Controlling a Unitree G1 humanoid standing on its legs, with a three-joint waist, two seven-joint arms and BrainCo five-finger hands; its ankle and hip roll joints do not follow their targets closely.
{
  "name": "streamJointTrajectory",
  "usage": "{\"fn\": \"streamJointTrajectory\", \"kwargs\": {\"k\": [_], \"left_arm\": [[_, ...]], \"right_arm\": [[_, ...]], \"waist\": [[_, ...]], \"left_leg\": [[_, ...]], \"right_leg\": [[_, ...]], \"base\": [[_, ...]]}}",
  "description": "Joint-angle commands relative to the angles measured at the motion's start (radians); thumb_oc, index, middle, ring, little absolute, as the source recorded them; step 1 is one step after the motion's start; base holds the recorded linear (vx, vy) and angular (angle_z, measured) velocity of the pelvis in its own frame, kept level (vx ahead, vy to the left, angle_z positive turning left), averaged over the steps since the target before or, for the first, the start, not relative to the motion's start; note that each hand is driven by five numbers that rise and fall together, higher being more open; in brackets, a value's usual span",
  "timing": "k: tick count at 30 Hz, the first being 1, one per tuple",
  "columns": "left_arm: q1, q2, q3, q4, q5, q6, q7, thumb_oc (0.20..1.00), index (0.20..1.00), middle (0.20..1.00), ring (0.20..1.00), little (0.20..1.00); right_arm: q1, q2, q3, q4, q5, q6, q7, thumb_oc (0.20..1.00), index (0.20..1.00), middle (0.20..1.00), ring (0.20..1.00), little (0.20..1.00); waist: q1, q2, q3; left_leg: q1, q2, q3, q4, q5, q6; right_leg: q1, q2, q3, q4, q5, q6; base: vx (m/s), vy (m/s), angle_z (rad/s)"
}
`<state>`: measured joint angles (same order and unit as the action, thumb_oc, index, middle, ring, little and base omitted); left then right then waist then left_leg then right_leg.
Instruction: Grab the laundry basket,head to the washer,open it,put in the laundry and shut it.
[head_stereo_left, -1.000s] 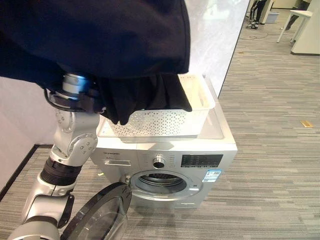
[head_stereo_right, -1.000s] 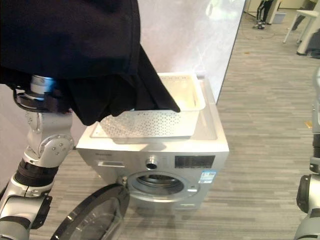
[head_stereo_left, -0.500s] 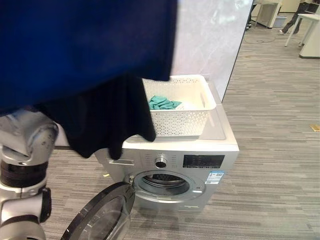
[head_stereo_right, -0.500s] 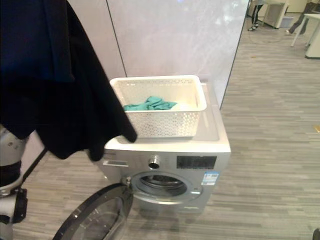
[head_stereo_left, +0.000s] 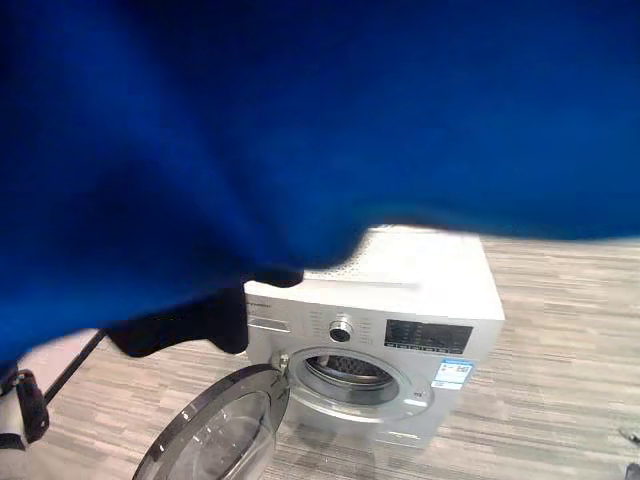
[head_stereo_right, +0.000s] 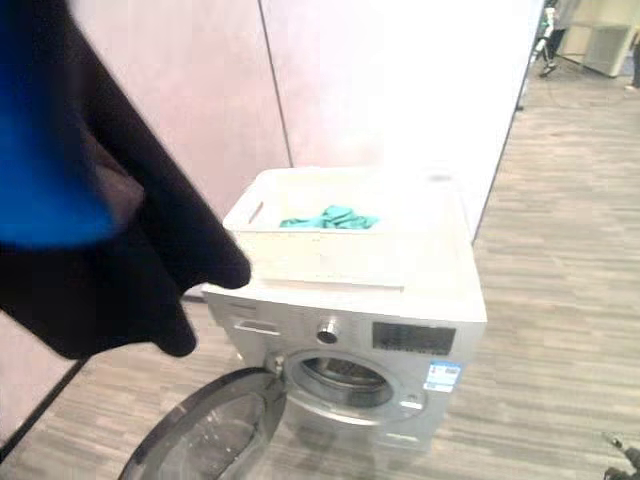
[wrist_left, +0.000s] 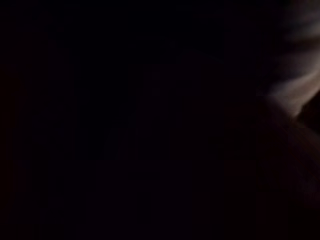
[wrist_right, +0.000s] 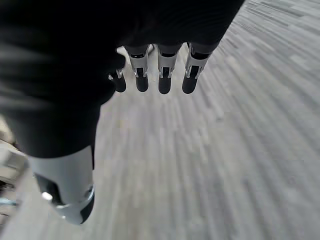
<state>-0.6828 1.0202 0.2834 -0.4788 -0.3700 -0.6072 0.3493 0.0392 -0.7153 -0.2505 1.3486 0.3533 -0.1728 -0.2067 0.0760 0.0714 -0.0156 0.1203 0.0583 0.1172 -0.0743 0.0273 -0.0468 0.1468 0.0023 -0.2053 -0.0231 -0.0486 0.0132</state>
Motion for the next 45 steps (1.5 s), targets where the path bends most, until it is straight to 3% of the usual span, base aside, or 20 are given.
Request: {"fn": "streamJointTrajectory", "kwargs": {"k": [1,4,7,8,9,10,14,16,27,32,38,41,45], "left_arm": [[0.135,0.008,0.099,0.078,0.026,0.029,0.049,0.2,0.2,0.2,0.2,0.2],[0.317,-0.114,0.202,0.044,0.012,0.037,0.026,0.2,0.2,0.2,0.2,0.2],[0.414,-0.201,0.231,0.023,-0.019,0.043,-0.009,0.2,0.2,0.2,0.2,0.2],[0.489,-0.319,0.202,0.015,-0.098,0.046,-0.062,0.2,0.2,0.2,0.2,0.2],[0.496,-0.327,0.206,0.008,-0.105,0.048,-0.072,0.2,0.2,0.2,0.2,0.2],[0.542,-0.423,0.146,-0.008,-0.192,0.058,-0.137,0.2,0.2,0.2,0.2,0.2],[0.609,-0.517,0.067,-0.05,-0.323,0.081,-0.245,0.2,0.2,0.2,0.2,0.2],[0.671,-0.556,-0.055,-0.083,-0.446,0.134,-0.351,0.2,0.2,0.2,0.2,0.2],[0.83,-0.572,-0.149,-0.076,-0.676,0.228,-0.506,0.2,0.2,0.2,0.2,0.2],[0.877,-0.601,-0.2,0.044,-0.744,0.271,-0.555,0.2,0.2,0.2,0.2,0.2],[0.86,-0.591,-0.255,0.131,-0.779,0.288,-0.582,0.2,0.2,0.2,0.2,0.2],[0.861,-0.556,-0.312,0.166,-0.771,0.311,-0.601,0.2,0.2,0.2,0.2,0.2],[0.851,-0.518,-0.362,0.212,-0.769,0.327,-0.613,0.2,0.2,0.2,0.2,0.2]], "right_arm": [[-0.019,0.008,0.063,-0.006,0.012,-0.014,0.035,1.0,1.0,1.0,1.0,1.0],[0.003,0.051,0.096,0.018,-0.026,0.0,0.062,1.0,1.0,1.0,1.0,1.0],[0.016,0.059,0.117,0.032,-0.06,0.009,0.072,1.0,1.0,1.0,1.0,1.0],[0.022,0.074,0.133,0.038,-0.095,0.018,0.08,1.0,1.0,1.0,1.0,1.0],[0.025,0.071,0.132,0.038,-0.096,0.018,0.079,1.0,1.0,1.0,1.0,1.0],[0.02,0.072,0.134,0.044,-0.11,0.023,0.079,1.0,1.0,1.0,1.0,1.0],[0.018,0.073,0.132,0.042,-0.119,0.025,0.081,1.0,1.0,1.0,1.0,1.0],[0.012,0.067,0.126,0.041,-0.116,0.023,0.083,1.0,1.0,1.0,1.0,1.0],[0.02,0.093,0.141,0.018,-0.136,0.014,0.085,1.0,1.0,1.0,1.0,1.0],[0.034,0.121,0.141,-0.01,-0.131,0.007,0.098,1.0,1.0,1.0,1.0,1.0],[0.018,0.114,0.146,-0.049,-0.112,0.001,0.107,1.0,1.0,1.0,1.0,1.0],[0.004,0.097,0.155,-0.091,-0.114,-0.005,0.113,1.0,1.0,1.0,1.0,1.0],[-0.015,0.076,0.148,-0.096,-0.111,-0.006,0.104,1.0,1.0,1.0,1.0,1.0]], "waist": [[0.013,-0.066,-0.033],[0.024,-0.069,-0.007],[0.022,-0.069,0.005],[0.026,-0.08,0.027],[0.026,-0.076,0.025],[0.025,-0.082,0.049],[0.026,-0.083,0.077],[0.023,-0.087,0.118],[0.016,-0.079,0.164],[0.0,-0.071,0.202],[-0.01,-0.069,0.265],[-0.022,-0.075,0.312],[-0.03,-0.075,0.33]], "left_leg": [[-0.022,0.098,0.011,-0.008,0.085,-0.091],[-0.036,0.102,0.002,-0.006,0.089,-0.092],[-0.041,0.103,-0.005,-0.004,0.09,-0.091],[-0.048,0.105,-0.007,-0.003,0.091,-0.09],[-0.048,0.105,-0.008,-0.003,0.091,-0.09],[-0.057,0.108,-0.014,0.0,0.093,-0.088],[-0.07,0.11,-0.02,0.003,0.096,-0.085],[-0.09,0.114,-0.027,0.014,0.097,-0.08],[-0.121,0.121,-0.001,0.023,0.098,-0.074],[-0.152,0.122,0.016,0.038,0.095,-0.071],[-0.248,0.122,0.009,0.148,0.056,-0.054],[-0.334,0.115,-0.005,0.26,0.002,-0.038],[-0.423,0.111,-0.015,0.365,-0.033,-0.032]], "right_leg": [[-0.017,-0.066,-0.051,0.011,0.043,0.066],[-0.021,-0.065,-0.067,0.014,0.038,0.059],[-0.022,-0.065,-0.076,0.018,0.035,0.056],[-0.025,-0.064,-0.082,0.019,0.035,0.051],[-0.025,-0.065,-0.083,0.019,0.034,0.051],[-0.034,-0.064,-0.089,0.026,0.034,0.048],[-0.046,-0.063,-0.096,0.036,0.033,0.043],[-0.068,-0.062,-0.097,0.05,0.037,0.039],[-0.14,-0.062,-0.059,0.068,0.051,0.038],[-0.196,-0.062,-0.036,0.094,0.054,0.037],[-0.308,-0.08,-0.02,0.229,0.02,0.028],[-0.404,-0.107,-0.01,0.378,-0.018,0.033],[-0.469,-0.122,-0.011,0.458,-0.036,0.033]], "base": [[-0.01,-0.025,0.17],[-0.03,-0.029,0.17],[-0.02,-0.015,0.12],[-0.02,-0.012,0.12],[-0.06,-0.022,0.21],[-0.04,-0.011,0.17],[-0.05,-0.013,0.08],[-0.07,-0.017,0.04],[-0.02,0.0,-0.07],[-0.04,-0.001,-0.14],[-0.1,-0.002,-0.11],[-0.11,0.016,0.02],[-0.09,0.006,0.07]]}}
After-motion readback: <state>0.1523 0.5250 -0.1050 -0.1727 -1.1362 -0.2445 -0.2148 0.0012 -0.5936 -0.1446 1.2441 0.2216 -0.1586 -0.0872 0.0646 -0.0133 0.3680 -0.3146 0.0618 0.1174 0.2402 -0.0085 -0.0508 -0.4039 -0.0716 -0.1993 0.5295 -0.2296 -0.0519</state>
